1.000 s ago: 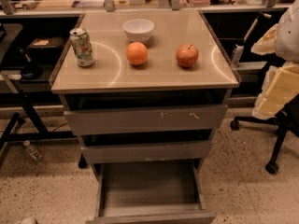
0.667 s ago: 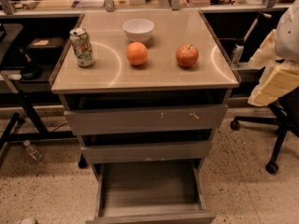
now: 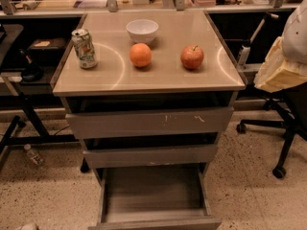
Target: Close bottom drawer
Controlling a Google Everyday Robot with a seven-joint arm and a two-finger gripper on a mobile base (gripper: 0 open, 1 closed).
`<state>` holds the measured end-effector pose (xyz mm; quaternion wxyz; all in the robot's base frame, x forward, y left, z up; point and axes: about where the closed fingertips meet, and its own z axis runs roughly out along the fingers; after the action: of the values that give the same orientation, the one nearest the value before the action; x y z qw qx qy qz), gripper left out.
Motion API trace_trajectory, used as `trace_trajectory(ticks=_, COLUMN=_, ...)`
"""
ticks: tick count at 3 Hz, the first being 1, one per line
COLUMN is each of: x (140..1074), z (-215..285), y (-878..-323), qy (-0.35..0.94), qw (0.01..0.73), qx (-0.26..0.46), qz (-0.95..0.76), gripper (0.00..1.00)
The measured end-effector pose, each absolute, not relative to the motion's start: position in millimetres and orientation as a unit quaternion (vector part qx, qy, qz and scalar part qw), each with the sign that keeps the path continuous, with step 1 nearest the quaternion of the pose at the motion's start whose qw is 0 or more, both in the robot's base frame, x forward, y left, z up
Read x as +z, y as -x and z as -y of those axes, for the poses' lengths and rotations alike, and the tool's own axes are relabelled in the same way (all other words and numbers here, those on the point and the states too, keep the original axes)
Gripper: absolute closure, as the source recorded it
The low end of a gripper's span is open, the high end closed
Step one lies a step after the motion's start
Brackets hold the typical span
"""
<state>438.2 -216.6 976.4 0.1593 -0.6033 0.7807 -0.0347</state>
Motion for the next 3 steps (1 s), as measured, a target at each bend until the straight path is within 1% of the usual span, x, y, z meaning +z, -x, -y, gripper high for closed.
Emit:
trace_trajectory(ticks=1, x=976.2, z=216.6, y=-438.1, qy=0.603, qw=0.159, qx=-0.035, qz=-0.781, gripper=1.0)
trace_trajectory(ticks=2, x=953.7, z=213.6, y=-429.6, qy=0.599, qw=0.154, qx=-0.023, qz=-0.785, gripper=1.0)
trace_trajectory(ticks=3, x=902.2, z=201.9, y=-411.2, qy=0.59, qw=0.143, qx=-0.001, qz=-0.795, gripper=1.0)
